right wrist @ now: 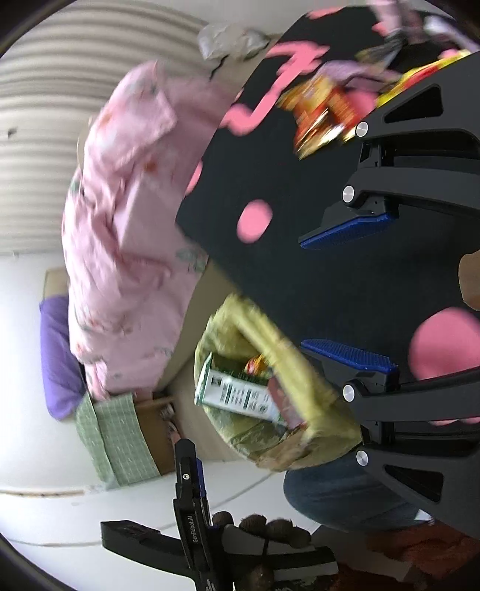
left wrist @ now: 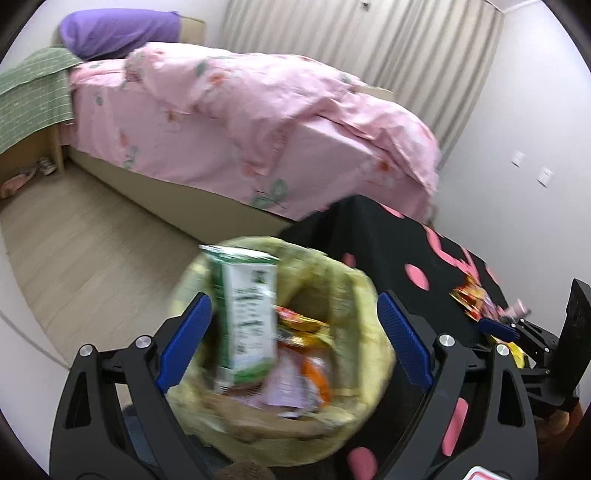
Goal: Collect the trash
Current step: 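Carry the milk packet and red tube to the yellow trash bag and open both tools, then move both empty tools back to the trash pile on the table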
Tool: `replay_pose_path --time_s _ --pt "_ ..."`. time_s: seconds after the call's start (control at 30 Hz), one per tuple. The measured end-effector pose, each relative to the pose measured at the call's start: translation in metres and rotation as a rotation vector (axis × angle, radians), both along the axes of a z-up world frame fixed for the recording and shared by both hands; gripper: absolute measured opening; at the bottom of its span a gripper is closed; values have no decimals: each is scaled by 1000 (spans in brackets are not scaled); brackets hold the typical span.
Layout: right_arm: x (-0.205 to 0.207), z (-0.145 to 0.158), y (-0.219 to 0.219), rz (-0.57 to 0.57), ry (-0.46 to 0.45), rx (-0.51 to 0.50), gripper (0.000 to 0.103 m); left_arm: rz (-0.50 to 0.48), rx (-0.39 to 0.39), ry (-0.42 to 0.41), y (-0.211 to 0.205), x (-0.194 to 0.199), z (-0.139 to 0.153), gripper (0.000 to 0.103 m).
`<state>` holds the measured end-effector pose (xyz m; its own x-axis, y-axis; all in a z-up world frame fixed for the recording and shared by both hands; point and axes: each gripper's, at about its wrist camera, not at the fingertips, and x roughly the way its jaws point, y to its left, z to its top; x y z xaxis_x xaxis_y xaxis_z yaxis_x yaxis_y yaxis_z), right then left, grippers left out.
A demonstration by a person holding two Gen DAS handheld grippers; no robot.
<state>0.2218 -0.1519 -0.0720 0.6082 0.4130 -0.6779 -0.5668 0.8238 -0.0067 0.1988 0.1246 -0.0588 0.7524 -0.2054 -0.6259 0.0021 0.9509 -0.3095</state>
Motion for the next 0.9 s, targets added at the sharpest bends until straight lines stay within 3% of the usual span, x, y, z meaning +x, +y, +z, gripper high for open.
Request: replay_pose_path --time_s 0.5,0.57,0.73,0.9 --pt "-61 24 -183 -439 -133 43 52 -325 52 45 -150 13 -16 87" --pt "-66 23 -201 -465 -127 72 60 -350 58 51 -162 13 -18 87" --pt "-69 11 -236 -508 -45 96 60 -413 81 68 -194 15 -24 87" --pt "-77 0 -255 -559 -48 99 60 -473 91 84 -222 14 -28 87"
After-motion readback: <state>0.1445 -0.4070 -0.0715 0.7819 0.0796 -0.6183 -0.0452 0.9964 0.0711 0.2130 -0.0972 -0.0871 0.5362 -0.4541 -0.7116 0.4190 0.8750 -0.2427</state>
